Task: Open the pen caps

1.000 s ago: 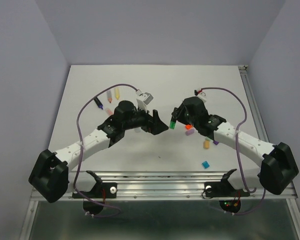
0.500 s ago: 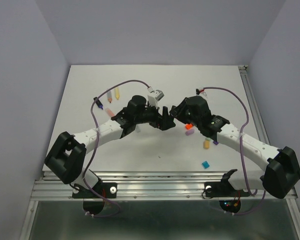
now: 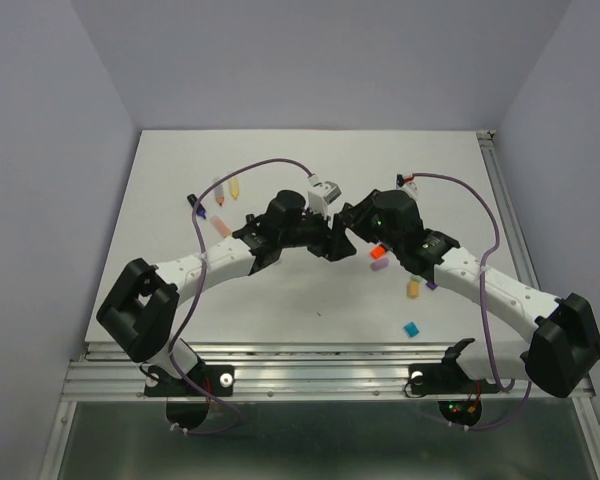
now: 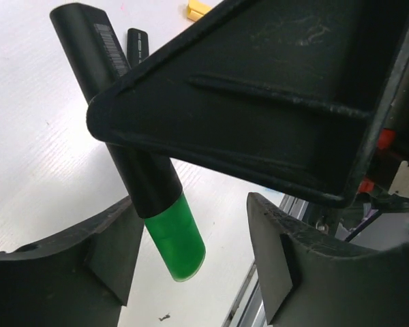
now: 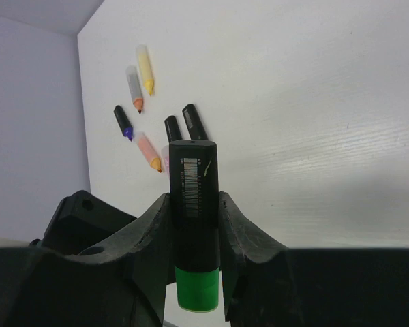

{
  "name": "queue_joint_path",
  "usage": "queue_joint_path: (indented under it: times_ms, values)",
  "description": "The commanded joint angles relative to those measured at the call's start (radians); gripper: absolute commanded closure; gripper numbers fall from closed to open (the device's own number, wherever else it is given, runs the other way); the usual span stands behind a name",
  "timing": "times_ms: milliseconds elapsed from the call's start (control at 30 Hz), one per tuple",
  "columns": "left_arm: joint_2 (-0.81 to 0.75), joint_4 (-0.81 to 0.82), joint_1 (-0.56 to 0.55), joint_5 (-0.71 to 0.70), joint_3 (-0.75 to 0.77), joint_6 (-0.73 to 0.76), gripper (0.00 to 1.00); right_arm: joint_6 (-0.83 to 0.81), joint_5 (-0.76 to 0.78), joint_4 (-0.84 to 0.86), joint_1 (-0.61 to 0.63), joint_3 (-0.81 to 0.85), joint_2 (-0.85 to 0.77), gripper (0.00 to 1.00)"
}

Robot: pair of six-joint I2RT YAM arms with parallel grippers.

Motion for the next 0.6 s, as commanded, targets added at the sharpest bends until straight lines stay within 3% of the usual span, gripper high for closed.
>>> queue_joint_path:
  times_ms: [0, 67, 100, 233, 267, 500, 567]
  values:
    - [0.001, 0.013, -0.008, -0.005, 0.061, 0.021, 0.36, 0.017, 0.017, 0.062, 0.009, 0.007, -0.012, 0.99]
    - [0.001, 0.013, -0.008, -0.007, 0.064, 0.021, 0.44, 0.021, 0.011, 0.069, 0.009, 0.002, -0.008, 0.99]
    - [0.004, 0.012, -0.010, -0.007, 0.065, 0.020, 0.59, 0.021, 0.011, 0.070, 0.009, 0.000, -0.008, 0.99]
    - [0.012, -0.006, -0.013, -0.005, 0.075, 0.020, 0.94, 0.027, 0.028, 0.070, 0.009, -0.001, -0.008, 0.99]
    - [0.013, -0.011, -0.015, -0.007, 0.075, 0.018, 0.98, 0.027, 0.031, 0.070, 0.009, 0.000, -0.008, 0.99]
    - [0.012, -0.007, -0.021, -0.023, 0.081, -0.006, 1.00, 0.021, 0.017, 0.078, 0.009, -0.004, -0.001, 0.98]
    - [0.003, 0.019, -0.022, -0.020, 0.073, -0.022, 1.00, 0.011, 0.002, 0.084, 0.009, -0.004, 0.010, 0.88]
